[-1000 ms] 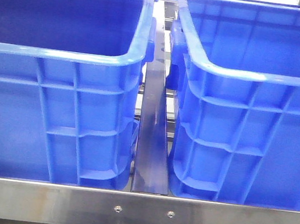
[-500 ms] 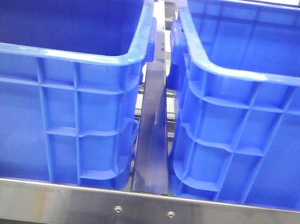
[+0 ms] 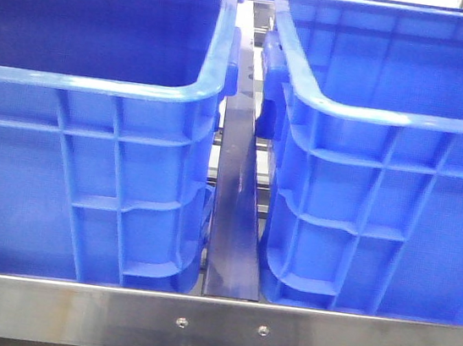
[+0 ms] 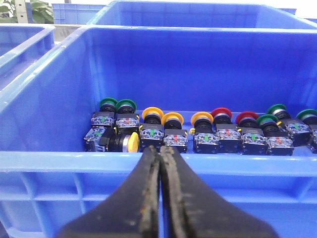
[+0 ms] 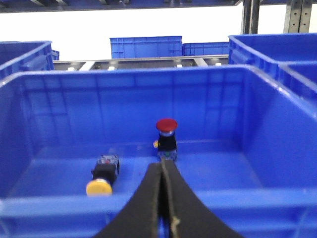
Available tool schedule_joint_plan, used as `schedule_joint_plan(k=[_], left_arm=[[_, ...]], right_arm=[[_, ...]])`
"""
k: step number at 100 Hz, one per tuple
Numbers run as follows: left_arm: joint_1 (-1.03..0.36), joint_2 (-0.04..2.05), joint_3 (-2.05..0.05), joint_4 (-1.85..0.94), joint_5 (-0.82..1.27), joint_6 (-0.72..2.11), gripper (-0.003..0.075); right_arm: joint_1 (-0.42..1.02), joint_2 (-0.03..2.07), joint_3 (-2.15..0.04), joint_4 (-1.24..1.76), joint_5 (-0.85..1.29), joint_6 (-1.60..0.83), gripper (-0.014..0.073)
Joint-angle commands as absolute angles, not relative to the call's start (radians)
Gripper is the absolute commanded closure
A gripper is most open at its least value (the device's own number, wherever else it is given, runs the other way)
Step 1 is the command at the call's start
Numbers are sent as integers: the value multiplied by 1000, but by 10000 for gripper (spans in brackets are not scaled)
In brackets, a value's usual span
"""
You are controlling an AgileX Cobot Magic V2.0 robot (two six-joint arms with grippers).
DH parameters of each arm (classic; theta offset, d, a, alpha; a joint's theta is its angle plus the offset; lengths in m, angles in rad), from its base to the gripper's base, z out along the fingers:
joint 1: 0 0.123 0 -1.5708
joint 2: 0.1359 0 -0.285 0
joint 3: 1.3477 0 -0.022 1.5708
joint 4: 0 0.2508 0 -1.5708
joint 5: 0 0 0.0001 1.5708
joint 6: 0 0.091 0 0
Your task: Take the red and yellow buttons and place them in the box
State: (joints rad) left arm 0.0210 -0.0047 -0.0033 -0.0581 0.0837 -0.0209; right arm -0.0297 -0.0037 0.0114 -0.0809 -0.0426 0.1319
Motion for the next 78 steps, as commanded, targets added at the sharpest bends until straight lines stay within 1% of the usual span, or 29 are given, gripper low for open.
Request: schedule_joint_plan(k=[1,78], left_arm=[[26,-38,44,-58,0,-30,739],[26,-38,44,-58,0,-30,739]], right_arm=[[-27,-37,7,-130,-114,168,662],[-27,-36,8,-132,-124,168,662]])
